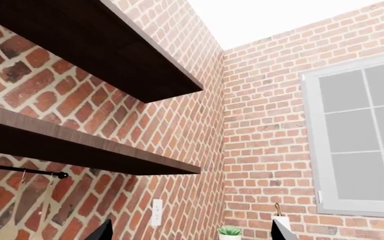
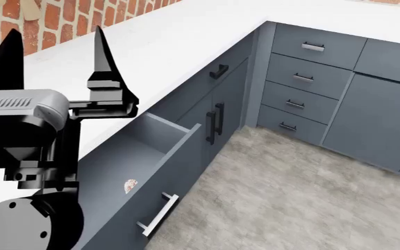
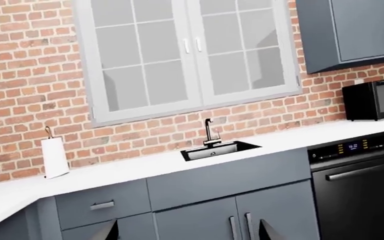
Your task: Close the right drawer.
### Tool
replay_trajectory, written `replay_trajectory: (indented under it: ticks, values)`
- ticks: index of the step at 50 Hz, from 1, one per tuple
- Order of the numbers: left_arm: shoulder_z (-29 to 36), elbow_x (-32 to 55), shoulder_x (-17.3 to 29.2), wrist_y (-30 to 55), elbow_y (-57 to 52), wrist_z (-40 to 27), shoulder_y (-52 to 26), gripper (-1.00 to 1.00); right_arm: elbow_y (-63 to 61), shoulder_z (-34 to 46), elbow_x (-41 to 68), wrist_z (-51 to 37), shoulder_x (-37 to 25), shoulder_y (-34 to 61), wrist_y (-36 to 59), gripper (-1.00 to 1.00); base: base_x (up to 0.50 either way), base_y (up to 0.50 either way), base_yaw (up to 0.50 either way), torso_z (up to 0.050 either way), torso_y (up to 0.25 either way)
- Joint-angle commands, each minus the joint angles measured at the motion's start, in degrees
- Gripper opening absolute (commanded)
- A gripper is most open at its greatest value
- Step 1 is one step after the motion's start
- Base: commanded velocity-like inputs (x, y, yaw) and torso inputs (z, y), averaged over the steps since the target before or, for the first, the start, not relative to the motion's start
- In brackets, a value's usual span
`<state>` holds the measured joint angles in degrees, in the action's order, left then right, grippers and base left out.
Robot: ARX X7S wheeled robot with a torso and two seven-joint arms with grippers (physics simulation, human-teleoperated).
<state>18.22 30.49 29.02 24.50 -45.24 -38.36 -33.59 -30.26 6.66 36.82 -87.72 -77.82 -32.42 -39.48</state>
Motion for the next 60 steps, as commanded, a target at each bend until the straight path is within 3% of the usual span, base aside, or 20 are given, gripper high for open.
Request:
replay_trajectory:
  ticks: [1, 12, 27, 46, 60]
  values:
    - [0.58, 0.04, -0.28, -0.02, 0.02, 0.02, -0.17, 1.0, -1.35, -13.31, -0.24, 2.93, 3.67, -10.98, 1.72, 1.0, 0.0, 0.0, 0.0, 0.0, 0.0]
    - [1.81, 1.17, -2.12, 0.57, 0.12, -0.02, -1.81, 1.0, -1.63, -12.83, 0.19, 4.98, 5.42, -8.89, 3.47, 1.0, 0.0, 0.0, 0.0, 0.0, 0.0]
    - [5.44, 5.96, -8.17, 2.09, 2.75, 1.4, -6.23, 1.0, -1.8, -12.26, 0.52, 6.94, 7.08, -7.0, 5.06, 1.0, 0.0, 0.0, 0.0, 0.0, 0.0]
    - [8.04, 10.2, -12.0, 1.3, 5.51, 3.68, -6.18, 1.0, -1.8, -12.64, 1.02, 9.06, 9.13, -6.07, 6.34, 1.0, 0.0, 0.0, 0.0, 0.0, 0.0]
    - [13.44, 11.68, -14.45, 3.54, 9.39, 5.89, -6.06, 1.0, -1.91, -10.58, 1.59, 10.35, 9.73, -2.59, 8.42, 1.0, 0.0, 0.0, 0.0, 0.0, 0.0]
